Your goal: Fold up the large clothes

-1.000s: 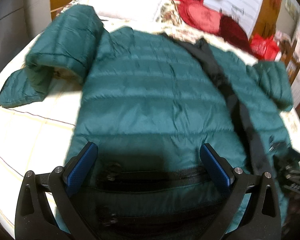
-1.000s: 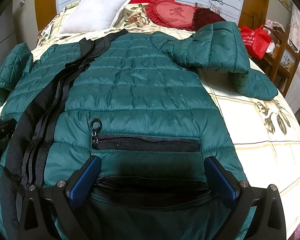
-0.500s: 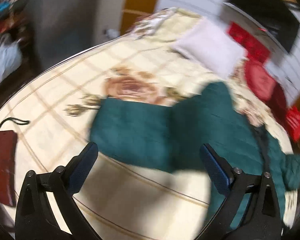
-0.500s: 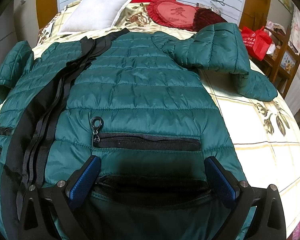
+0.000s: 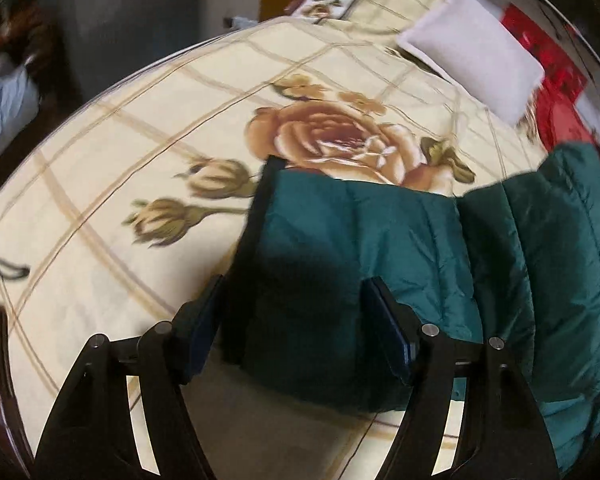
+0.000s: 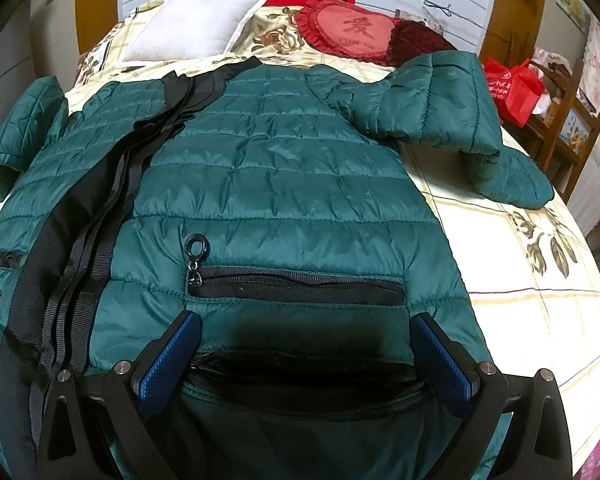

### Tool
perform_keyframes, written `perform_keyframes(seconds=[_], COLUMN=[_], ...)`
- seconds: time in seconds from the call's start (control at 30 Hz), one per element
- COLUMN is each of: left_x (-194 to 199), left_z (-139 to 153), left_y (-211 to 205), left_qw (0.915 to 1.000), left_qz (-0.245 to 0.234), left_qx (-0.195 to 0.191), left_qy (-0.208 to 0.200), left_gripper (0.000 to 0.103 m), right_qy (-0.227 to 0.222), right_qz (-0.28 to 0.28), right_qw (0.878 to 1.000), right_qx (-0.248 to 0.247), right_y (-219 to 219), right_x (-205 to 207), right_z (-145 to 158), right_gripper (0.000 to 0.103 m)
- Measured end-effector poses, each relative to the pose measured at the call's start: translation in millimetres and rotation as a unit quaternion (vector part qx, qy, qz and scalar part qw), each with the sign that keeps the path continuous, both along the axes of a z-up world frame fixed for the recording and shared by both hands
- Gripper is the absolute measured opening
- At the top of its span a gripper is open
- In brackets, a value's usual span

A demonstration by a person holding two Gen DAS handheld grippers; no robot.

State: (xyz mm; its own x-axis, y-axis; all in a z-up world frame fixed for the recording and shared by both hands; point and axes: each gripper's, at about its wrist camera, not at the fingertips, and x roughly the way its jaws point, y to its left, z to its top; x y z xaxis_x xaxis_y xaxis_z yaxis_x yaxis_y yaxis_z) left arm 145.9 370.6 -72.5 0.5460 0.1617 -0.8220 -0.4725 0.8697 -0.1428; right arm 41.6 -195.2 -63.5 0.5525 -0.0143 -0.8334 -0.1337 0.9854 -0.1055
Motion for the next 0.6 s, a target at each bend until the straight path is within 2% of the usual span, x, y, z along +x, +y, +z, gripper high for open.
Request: perform_keyframes(seconds=[0.03, 0.07, 0.1, 0.17, 0.2, 0.3, 0.47, 0.6], left_x=[1.4, 2.1, 2.9, 5.8, 6.3, 0.1, -40.1, -68.9], left_z=[-0.6, -0.7, 0.0, 0.4, 2.2, 13.9, 53.0, 83.2], left_y=[-1.4, -3.1, -4.6, -8.7, -12.4, -24.7, 15.1, 61.5], left_qw=[1.0000, 0.9998, 0.9998, 0.9997, 0.9996, 0.9969, 0.9926, 0.9884], left_qz=[-0.003, -0.003, -0.003, -0.017, -0.017, -0.019, 0.068, 0.114], left_qx=[0.009, 0.017, 0.021, 0.012, 0.022, 0.075, 0.089, 0.090], left_qy=[0.001, 0.000, -0.003, -0.009, -0.008, -0.007, -0.048, -0.043], left_gripper=[0.068, 0.056, 0.040, 0.018, 0.014, 0.012, 0.012, 0.012], right_qy=[0.000, 0.001, 0.001, 0.001, 0.002, 0.002, 0.003, 0.003], right_qz=[0.000, 0.001, 0.001, 0.002, 0.002, 0.002, 0.002, 0.002], right_qw=[1.000, 1.000, 1.000, 1.000, 1.000, 1.000, 1.000, 1.000], right_qx=[0.000, 0.000, 0.000, 0.001, 0.002, 0.003, 0.005, 0.004], right_y=[0.5, 0.7, 1.2, 1.4, 1.2, 0.9, 0.7, 0.8], right_x=[0.6, 1.0, 1.2, 1.4, 1.6, 1.8, 1.7, 1.5], right_z=[-0.2, -0.3, -0.4, -0.5, -0.7, -0.8, -0.8, -0.9], right_gripper=[0.103, 0.103, 0.103, 0.103, 0.103, 0.103, 0.103, 0.103])
